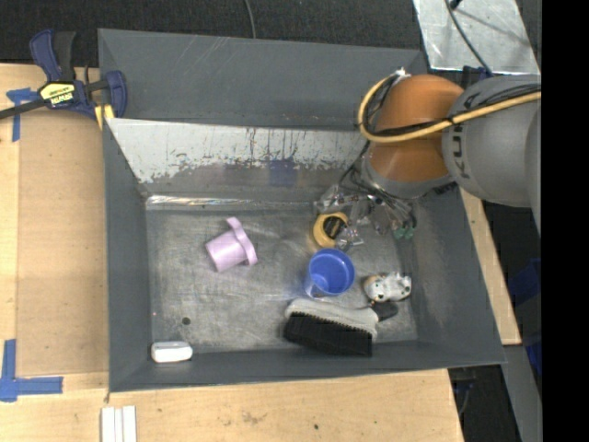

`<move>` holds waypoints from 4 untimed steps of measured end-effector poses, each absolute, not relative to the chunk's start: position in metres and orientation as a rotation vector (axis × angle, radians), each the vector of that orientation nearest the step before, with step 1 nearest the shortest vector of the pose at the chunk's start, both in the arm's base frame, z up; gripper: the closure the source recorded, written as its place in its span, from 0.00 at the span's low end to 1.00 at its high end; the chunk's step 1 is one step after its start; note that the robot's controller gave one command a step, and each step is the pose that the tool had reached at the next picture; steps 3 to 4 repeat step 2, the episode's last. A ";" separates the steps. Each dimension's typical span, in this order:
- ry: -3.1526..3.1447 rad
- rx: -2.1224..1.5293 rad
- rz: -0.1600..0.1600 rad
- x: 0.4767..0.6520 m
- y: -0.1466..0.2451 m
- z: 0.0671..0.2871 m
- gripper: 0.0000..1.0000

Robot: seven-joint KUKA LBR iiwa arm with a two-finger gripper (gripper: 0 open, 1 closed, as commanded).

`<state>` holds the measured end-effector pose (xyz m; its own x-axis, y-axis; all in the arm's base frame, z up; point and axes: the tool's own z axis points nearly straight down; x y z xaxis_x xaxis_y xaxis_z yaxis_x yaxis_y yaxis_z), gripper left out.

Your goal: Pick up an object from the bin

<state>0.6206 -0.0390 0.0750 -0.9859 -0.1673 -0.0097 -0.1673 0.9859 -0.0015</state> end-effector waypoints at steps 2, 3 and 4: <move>3.070 -0.664 0.000 0.622 -0.014 0.245 1.00; 3.070 -0.664 0.000 0.622 -0.014 0.245 1.00; 3.070 -0.664 0.000 0.622 -0.014 0.245 1.00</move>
Offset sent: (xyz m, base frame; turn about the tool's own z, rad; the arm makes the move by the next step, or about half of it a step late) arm 0.0020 0.0308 0.2125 -0.3196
